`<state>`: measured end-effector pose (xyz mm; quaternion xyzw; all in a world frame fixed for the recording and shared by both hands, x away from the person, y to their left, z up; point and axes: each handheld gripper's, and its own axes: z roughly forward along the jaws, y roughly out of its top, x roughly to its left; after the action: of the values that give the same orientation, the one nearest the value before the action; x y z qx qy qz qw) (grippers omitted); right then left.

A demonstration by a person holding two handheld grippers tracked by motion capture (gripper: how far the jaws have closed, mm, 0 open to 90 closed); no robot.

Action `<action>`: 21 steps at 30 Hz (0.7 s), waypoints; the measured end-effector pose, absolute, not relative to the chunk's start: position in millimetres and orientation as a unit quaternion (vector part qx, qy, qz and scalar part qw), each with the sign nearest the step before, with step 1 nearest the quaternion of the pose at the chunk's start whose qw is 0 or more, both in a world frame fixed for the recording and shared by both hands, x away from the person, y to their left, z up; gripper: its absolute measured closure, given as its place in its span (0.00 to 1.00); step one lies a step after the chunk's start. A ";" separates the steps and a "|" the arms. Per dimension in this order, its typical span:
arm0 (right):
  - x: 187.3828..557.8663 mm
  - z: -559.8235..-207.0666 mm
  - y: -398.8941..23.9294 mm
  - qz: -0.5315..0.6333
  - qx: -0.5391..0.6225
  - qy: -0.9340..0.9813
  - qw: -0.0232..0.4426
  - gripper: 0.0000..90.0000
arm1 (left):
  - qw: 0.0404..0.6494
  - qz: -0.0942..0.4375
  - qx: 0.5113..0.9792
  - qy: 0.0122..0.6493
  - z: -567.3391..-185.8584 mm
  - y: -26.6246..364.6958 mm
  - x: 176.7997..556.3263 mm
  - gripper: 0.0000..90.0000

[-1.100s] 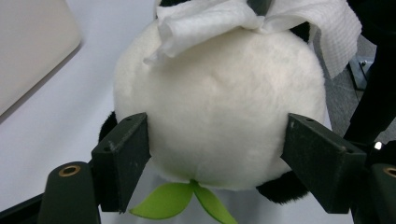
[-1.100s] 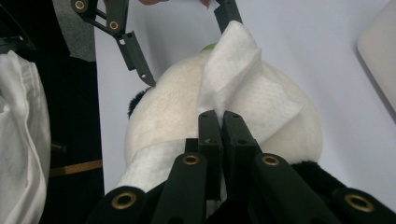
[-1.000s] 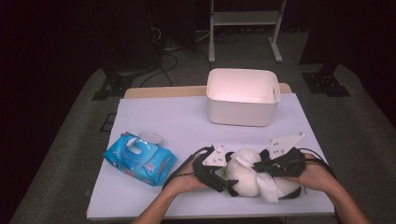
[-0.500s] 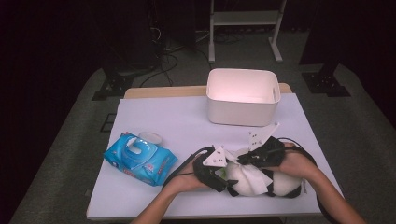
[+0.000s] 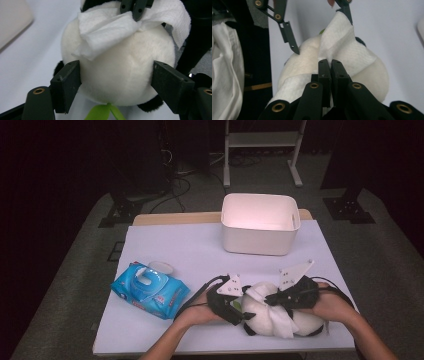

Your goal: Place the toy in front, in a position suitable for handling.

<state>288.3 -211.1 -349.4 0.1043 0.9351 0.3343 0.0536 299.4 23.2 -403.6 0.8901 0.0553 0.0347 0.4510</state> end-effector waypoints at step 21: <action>287.5 -341.9 -219.4 0.304 0.118 0.943 0.068 0.96 | 0.448 0.065 0.890 0.046 -402.5 25.0 291.9 0.28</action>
<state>287.5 -219.4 -341.9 0.1179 0.9429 0.3039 0.0684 291.9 25.0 -402.5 0.8905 0.0464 0.0651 0.4479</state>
